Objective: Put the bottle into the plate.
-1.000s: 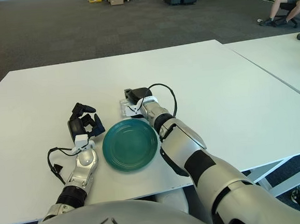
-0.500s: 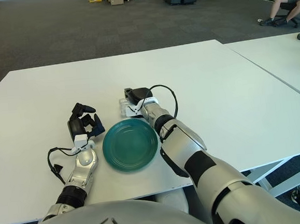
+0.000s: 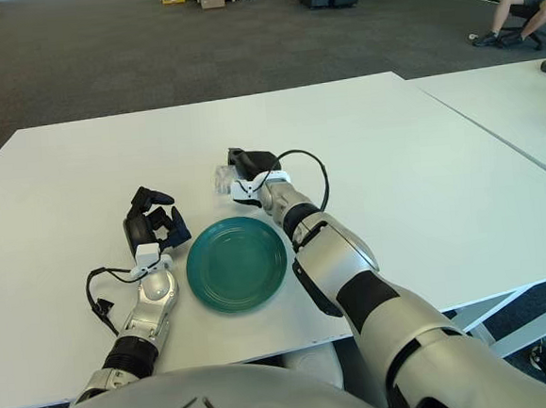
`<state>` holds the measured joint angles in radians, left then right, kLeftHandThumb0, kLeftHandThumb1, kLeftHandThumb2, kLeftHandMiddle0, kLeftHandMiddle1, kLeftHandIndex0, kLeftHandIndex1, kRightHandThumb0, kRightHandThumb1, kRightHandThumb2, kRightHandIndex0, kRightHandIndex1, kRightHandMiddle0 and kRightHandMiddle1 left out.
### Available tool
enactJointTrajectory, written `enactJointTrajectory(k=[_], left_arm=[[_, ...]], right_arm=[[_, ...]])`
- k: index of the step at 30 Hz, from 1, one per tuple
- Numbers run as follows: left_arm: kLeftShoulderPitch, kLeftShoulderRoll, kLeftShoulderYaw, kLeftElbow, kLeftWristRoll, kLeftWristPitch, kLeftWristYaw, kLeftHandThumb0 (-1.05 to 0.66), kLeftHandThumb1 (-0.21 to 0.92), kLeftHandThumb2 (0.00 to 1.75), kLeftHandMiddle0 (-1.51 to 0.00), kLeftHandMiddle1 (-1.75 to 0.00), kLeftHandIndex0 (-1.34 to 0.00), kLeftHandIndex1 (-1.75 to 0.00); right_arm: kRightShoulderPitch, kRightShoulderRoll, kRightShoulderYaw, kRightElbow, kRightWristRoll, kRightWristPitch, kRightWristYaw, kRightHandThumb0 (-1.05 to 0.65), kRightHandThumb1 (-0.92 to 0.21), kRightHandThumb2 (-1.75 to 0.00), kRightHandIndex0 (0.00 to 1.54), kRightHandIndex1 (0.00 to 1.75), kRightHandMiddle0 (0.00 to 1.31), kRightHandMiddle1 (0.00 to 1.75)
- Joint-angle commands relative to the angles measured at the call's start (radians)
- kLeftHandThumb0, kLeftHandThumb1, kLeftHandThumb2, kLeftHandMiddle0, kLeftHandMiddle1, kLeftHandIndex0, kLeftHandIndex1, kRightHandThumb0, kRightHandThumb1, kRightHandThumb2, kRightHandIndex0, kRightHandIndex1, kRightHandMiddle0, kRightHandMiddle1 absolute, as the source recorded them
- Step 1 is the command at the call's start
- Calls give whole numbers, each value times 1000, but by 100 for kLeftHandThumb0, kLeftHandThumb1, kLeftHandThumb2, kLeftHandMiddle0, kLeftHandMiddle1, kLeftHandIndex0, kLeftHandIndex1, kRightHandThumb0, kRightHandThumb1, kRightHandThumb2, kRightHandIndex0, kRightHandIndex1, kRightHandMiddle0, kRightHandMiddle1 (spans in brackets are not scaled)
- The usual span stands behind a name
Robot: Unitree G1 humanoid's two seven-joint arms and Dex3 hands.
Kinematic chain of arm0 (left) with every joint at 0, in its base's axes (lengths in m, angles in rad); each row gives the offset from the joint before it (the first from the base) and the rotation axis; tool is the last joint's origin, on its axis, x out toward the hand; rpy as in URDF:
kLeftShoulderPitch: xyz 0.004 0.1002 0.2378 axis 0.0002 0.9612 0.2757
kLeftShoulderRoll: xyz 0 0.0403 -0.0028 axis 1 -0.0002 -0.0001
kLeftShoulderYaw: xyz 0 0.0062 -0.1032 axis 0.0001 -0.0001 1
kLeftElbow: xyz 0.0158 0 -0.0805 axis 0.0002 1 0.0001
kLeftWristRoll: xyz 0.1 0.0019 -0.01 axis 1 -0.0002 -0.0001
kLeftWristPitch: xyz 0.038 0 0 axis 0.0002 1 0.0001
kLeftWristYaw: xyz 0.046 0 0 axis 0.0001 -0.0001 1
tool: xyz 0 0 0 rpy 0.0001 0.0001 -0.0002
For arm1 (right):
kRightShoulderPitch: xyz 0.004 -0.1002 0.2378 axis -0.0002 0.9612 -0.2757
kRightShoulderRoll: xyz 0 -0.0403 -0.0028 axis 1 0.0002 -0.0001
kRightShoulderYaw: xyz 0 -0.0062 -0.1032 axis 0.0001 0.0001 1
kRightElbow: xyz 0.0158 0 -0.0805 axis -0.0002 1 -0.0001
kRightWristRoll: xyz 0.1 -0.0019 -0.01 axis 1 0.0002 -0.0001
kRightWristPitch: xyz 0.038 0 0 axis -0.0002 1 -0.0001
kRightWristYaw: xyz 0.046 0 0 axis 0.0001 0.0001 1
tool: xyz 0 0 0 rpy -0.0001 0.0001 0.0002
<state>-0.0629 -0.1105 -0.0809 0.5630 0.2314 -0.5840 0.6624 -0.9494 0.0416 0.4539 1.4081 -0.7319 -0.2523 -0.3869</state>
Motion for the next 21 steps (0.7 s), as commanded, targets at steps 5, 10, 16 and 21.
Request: enactJointTrajectory(k=[5, 10, 16, 21], left_arm=[[8, -30, 6, 41, 17, -5, 8, -55, 14, 154, -128, -175, -76, -175], [2, -30, 10, 48, 11, -2, 3, -55, 13, 154, -128, -175, -76, -175], [0, -29, 16, 54, -8, -6, -18, -55, 13, 154, -128, -175, -76, -175], [6, -30, 19, 50, -23, -5, -33, -55, 13, 154, -128, -175, -76, -175]], right_arm=[[-98, -21, -19, -22, 20, -59, -29, 0, -6, -161, 80, 172, 58, 175], [-125, -35, -22, -25, 22, -94, -31, 0, -5, -162, 80, 173, 59, 175], [-167, -64, -16, -41, 21, -168, -42, 0, -5, -162, 81, 171, 59, 175], [-189, -90, -10, -56, 17, -231, -58, 0, -5, -161, 82, 170, 59, 175]])
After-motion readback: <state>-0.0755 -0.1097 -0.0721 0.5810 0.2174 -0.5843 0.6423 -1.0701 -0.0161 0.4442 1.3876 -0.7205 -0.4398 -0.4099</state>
